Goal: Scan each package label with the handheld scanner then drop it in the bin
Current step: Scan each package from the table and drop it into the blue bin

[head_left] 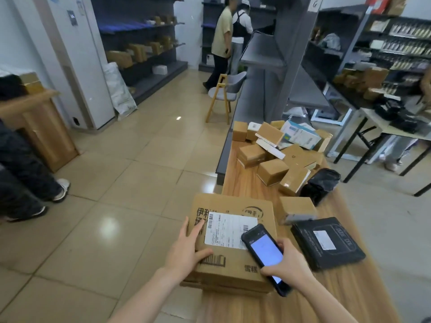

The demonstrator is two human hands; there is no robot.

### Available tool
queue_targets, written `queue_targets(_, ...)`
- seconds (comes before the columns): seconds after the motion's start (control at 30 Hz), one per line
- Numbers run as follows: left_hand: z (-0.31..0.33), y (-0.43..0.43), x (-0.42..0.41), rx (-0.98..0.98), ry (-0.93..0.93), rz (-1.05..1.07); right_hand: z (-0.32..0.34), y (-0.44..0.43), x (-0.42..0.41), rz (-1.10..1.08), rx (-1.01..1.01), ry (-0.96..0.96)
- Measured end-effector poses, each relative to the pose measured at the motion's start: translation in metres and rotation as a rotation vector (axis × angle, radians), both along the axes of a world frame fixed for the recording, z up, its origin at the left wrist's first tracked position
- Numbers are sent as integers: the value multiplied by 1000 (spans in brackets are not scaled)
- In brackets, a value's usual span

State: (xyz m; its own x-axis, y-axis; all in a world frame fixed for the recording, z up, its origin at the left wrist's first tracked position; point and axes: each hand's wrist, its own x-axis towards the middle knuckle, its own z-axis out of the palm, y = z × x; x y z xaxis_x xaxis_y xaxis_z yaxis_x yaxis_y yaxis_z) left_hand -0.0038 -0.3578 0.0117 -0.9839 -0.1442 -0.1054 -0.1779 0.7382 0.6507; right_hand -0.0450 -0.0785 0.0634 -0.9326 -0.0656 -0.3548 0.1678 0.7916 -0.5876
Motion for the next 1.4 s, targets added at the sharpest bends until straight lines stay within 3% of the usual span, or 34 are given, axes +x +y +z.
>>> queue_targets(0.37, 5, -75, 175, 101, 28, 570, -3, -132, 42, 480, -58, -47)
queue_targets(0.67, 10, -142, 379, 21, 24, 1076, -14, -296, 165, 949, -102, -213)
queue_targets(1.07, -15, -276, 592, 132, 161, 1467, -24, -544, 350, 1341, -144, -185)
queue_targets(1.4, -55, -353, 710, 220, 113, 1672, -69, -687, 478, 1555, 5, -165)
